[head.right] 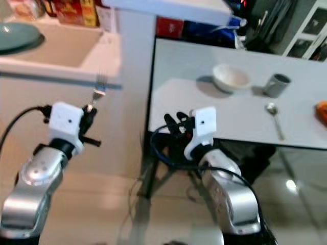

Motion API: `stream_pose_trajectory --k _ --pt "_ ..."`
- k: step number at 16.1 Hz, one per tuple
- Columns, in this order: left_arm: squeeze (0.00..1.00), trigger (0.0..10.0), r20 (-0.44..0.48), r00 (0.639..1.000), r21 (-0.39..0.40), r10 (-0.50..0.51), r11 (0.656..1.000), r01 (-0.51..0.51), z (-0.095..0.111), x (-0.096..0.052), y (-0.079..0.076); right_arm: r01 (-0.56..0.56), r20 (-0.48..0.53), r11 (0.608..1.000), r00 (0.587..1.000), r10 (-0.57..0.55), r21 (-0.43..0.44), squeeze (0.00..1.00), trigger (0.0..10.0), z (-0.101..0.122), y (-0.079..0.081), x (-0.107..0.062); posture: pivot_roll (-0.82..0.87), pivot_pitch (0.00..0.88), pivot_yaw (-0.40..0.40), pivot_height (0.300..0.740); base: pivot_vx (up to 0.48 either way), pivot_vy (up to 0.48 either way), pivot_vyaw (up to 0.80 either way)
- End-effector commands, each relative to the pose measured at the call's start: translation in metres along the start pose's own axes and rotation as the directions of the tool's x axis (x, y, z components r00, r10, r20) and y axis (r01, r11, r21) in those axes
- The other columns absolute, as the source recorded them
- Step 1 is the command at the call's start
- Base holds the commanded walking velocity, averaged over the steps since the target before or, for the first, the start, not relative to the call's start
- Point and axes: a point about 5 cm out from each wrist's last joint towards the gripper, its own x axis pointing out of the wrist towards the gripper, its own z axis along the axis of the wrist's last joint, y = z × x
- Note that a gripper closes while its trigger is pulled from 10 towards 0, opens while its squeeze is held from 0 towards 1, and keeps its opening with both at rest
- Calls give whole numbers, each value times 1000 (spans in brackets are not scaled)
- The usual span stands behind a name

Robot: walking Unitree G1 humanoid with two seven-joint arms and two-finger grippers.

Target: Setting the table

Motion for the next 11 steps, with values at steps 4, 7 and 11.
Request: stream_pose_trajectory --k 4,7,11 --pt "0 10000 16 1000 -8 4 1000 -4 7 9 -3 133 -5 991 991 -133 13 0 10000 0 -18 -1 9 65 -38 740 0 -480 0" --pt "0 10000 25 1000 -9 5 1000 -4 9 11 -3 142 -1 990 990 -142 15 0 10000 1 -19 1 11 59 -36 740 0 -480 0" --pt "0 10000 26 999 -11 19 1000 -19 10 14 -4 145 1 989 989 -145 19 0 10000 2 -20 4 12 55 -43 740 0 -480 0"
